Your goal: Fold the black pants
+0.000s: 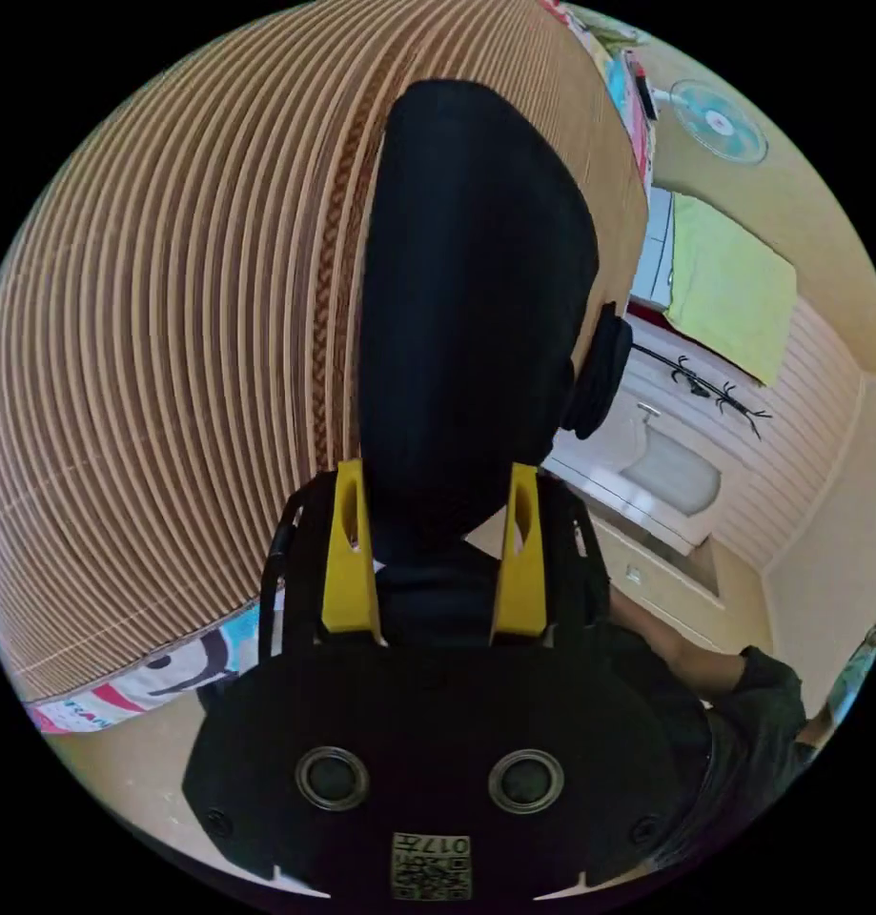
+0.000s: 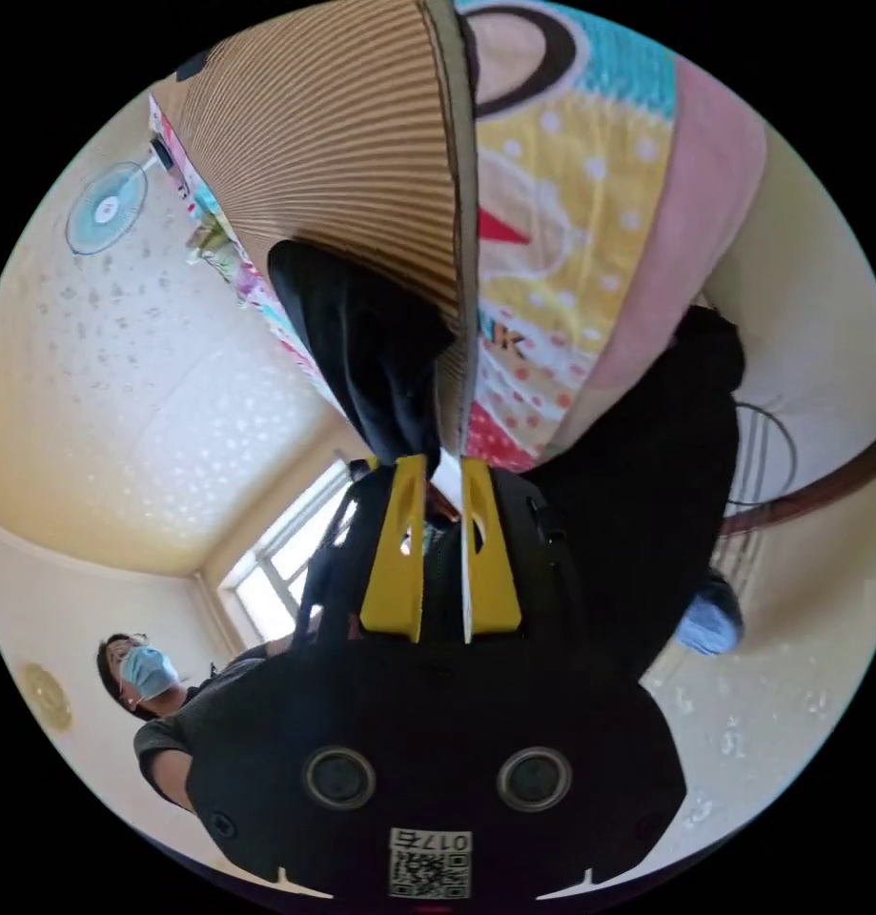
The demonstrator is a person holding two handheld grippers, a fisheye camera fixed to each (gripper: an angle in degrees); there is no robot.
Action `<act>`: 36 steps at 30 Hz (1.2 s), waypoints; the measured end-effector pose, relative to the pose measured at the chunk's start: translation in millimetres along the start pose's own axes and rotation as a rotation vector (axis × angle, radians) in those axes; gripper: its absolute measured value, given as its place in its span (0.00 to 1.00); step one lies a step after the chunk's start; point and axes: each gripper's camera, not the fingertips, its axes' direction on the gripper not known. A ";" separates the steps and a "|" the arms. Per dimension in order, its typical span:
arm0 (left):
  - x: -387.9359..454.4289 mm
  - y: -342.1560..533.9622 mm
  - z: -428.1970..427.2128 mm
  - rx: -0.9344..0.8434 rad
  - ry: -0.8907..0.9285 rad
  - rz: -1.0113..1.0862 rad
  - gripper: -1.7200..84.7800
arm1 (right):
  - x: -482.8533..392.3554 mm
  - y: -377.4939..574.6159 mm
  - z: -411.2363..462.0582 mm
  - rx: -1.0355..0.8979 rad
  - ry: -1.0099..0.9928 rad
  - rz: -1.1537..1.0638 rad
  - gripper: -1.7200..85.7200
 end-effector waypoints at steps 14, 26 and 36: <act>69.5 1.8 52.2 -0.206 0.051 0.099 0.15 | -19.1 -31.1 113.0 -0.256 -0.403 -0.156 0.22; -41.5 -44.8 -37.9 -0.082 0.177 0.045 0.33 | -23.9 -24.9 51.7 -0.540 -0.357 -0.170 0.16; -13.4 -28.4 60.8 -0.238 0.537 -0.029 0.11 | -3.8 5.9 -16.4 -0.188 -0.523 -0.390 0.16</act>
